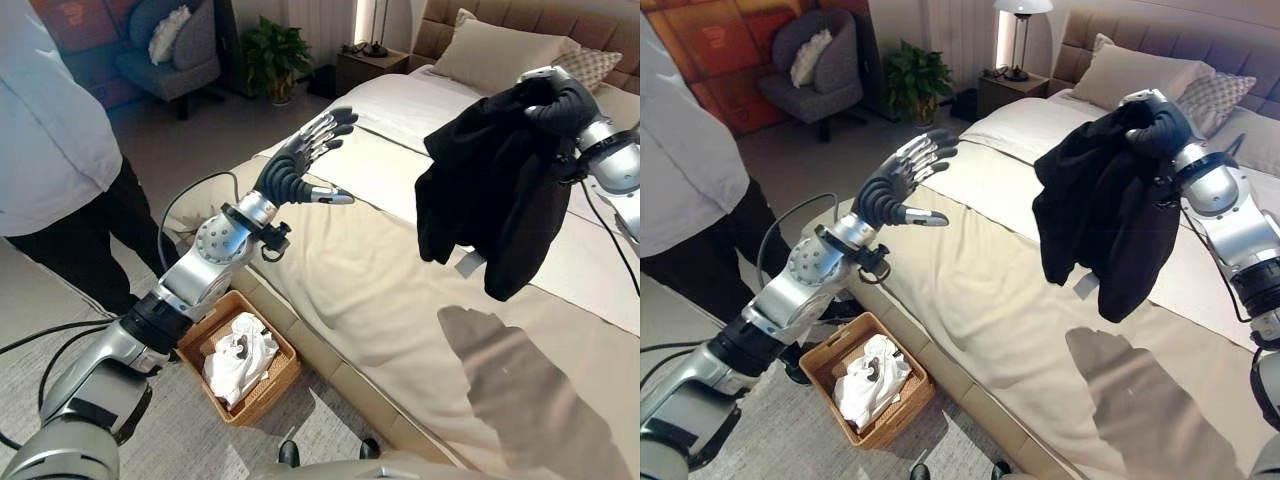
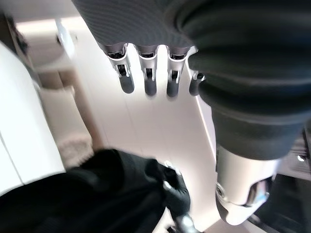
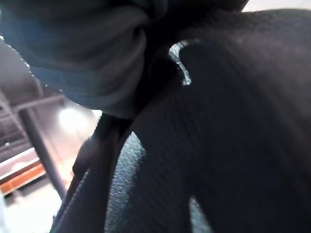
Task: Pick up clothes into the bucket
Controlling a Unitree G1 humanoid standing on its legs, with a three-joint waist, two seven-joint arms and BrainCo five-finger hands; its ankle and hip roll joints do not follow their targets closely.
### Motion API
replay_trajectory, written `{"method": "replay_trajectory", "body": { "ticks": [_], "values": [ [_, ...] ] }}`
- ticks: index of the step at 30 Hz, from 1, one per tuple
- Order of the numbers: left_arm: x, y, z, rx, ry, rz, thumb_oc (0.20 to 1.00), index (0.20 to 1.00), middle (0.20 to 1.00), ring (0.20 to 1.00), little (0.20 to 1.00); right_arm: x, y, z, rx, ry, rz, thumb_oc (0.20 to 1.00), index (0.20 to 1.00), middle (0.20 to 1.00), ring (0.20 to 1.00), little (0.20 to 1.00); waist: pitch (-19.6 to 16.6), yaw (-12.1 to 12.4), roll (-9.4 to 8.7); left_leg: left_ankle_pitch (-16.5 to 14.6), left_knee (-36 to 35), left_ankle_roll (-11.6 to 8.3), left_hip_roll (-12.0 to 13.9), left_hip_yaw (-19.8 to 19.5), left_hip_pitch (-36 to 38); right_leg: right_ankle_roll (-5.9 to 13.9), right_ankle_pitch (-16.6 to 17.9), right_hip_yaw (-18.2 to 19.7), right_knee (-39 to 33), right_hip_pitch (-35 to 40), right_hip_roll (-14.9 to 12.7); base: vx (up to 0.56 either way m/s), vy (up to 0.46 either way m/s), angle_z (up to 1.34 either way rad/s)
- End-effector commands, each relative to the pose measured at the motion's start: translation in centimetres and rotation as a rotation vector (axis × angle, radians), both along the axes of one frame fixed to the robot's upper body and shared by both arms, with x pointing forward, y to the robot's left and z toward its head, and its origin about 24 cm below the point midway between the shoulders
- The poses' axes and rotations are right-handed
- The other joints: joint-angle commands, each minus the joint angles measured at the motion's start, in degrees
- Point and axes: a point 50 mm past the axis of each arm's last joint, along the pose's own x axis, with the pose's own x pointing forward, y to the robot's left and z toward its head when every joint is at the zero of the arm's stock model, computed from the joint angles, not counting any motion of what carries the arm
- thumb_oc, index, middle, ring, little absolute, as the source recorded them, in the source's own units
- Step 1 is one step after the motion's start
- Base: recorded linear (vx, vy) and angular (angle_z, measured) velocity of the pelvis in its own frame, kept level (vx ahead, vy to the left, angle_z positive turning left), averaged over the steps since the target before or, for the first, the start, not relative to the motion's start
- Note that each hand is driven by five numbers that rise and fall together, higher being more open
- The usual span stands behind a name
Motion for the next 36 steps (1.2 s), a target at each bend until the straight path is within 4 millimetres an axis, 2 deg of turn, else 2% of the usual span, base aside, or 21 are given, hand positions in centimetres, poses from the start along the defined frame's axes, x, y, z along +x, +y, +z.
{"method": "replay_trajectory", "body": {
  "ticks": [1,4,5,8,9,13,15,18,23,25,30,36],
  "values": [
    [1.3,-0.3,0.4,0.015,0.028,-0.004,1.0,1.0,1.0,1.0,1.0,-1.2,2.0,3.1,0.041,-0.124,0.132,0.2,0.2,0.2,0.2,0.2,-6.35,1.62,-3.99,-5.78,3.25,-0.12,-0.03,1.14,0.05,5.08,-0.26,-0.87,4.62,-2.7,-4.47,-0.01,0.024,-0.1],
    [1.4,-1.4,0.5,0.035,0.046,-0.042,1.0,1.0,1.0,1.0,1.0,-1.8,3.7,3.3,0.037,-0.133,0.216,0.2,0.2,0.2,0.2,0.2,-6.62,1.41,-3.85,-5.74,3.13,-0.03,-0.03,1.25,0.49,5.14,-0.19,-0.5,4.52,-2.22,-4.42,0.0,0.015,-0.04],
    [1.5,-2.0,0.3,0.033,0.065,-0.056,1.0,1.0,1.0,1.0,1.0,-2.1,4.8,3.3,0.04,-0.138,0.271,0.2,0.2,0.2,0.2,0.2,-6.69,1.29,-3.8,-5.71,3.11,0.03,0.01,1.19,0.57,5.16,-0.19,-0.37,4.56,-2.22,-4.38,-0.01,0.009,-0.04],
    [1.5,-2.7,0.1,0.039,0.082,-0.079,1.0,1.0,1.0,1.0,1.0,-2.6,5.8,3.4,0.047,-0.151,0.326,0.2,0.2,0.2,0.2,0.2,-6.82,1.21,-3.73,-5.76,2.99,0.07,0.02,1.19,0.97,5.15,-0.26,-0.3,4.56,-1.9,-4.37,0.0,0.006,-0.03],
    [1.4,-3.6,0.0,0.053,0.094,-0.107,1.0,1.0,1.0,1.0,1.0,-3.1,7.3,3.5,0.055,-0.162,0.404,0.2,0.2,0.2,0.2,0.2,-6.95,1.03,-3.6,-5.86,2.96,0.17,-0.03,1.05,1.2,5.16,-0.37,-0.17,4.61,-1.73,-4.41,0.0,0.0,0.0],
    [1.6,-4.7,-0.7,0.07,0.112,-0.115,1.0,1.0,1.0,1.0,1.0,-4.2,9.8,3.7,0.054,-0.182,0.527,0.2,0.2,0.2,0.2,0.2,-6.98,0.97,-3.58,-5.97,3.08,0.29,0.0,0.76,1.55,5.12,-0.51,0.03,4.63,-1.29,-4.45,0.0,0.0,0.0],
    [1.6,-4.9,-0.7,0.067,0.115,-0.115,1.0,1.0,1.0,1.0,1.0,-4.4,10.2,3.7,0.055,-0.183,0.548,0.2,0.2,0.2,0.2,0.2,-7.04,0.97,-3.55,-5.96,3.01,0.32,-0.01,0.71,1.63,5.11,-0.56,-0.06,4.58,-1.21,-4.41,0.0,0.0,0.0],
    [1.6,-6.4,-1.6,0.047,0.153,-0.13,1.0,1.0,1.0,1.0,1.0,-5.4,12.8,3.9,0.06,-0.192,0.684,0.2,0.2,0.2,0.2,0.2,-7.02,1.14,-3.74,-5.72,2.88,0.31,0.07,0.64,1.45,5.05,-0.36,-0.04,4.01,-1.34,-4.25,-0.03,0.005,0.0],
    [0.7,-8.1,-2.1,0.064,0.24,-0.248,1.0,1.0,1.0,1.0,1.0,-6.0,14.2,4.0,0.065,-0.173,0.769,0.2,0.2,0.2,0.2,0.2,-6.82,0.96,-3.75,-4.97,2.31,0.15,0.08,0.57,0.95,5.09,0.05,-0.22,3.61,-1.8,-4.1,-0.04,0.002,0.0],
    [0.4,-8.5,-1.5,0.084,0.224,-0.272,1.0,1.0,1.0,1.0,1.0,-6.1,14.5,3.8,0.074,-0.161,0.786,0.2,0.2,0.2,0.2,0.2,-6.75,1.03,-3.66,-4.8,2.18,0.15,0.03,0.45,0.83,5.14,0.19,-0.39,3.49,-1.77,-4.15,-0.02,0.008,0.0],
    [0.8,-9.2,-1.0,0.137,0.126,-0.217,1.0,1.0,1.0,1.0,1.0,-6.9,15.5,3.8,0.099,-0.162,0.859,0.2,0.2,0.2,0.2,0.2,-6.6,1.27,-3.8,-5.02,2.33,0.35,-0.06,0.15,1.01,5.19,0.17,-0.55,3.48,-1.34,-4.38,0.0,0.0,0.0],
    [2.0,-10.1,-2.5,0.111,0.129,-0.097,1.0,1.0,1.0,1.0,1.0,-7.8,17.1,4.3,0.167,-0.206,0.96,0.2,0.2,0.2,0.2,0.2,-6.22,1.51,-4.11,-5.74,3.25,0.84,-0.18,0.02,1.26,5.04,-0.15,0.08,3.81,-1.12,-4.32,0.0,0.0,0.0]
  ]
}}
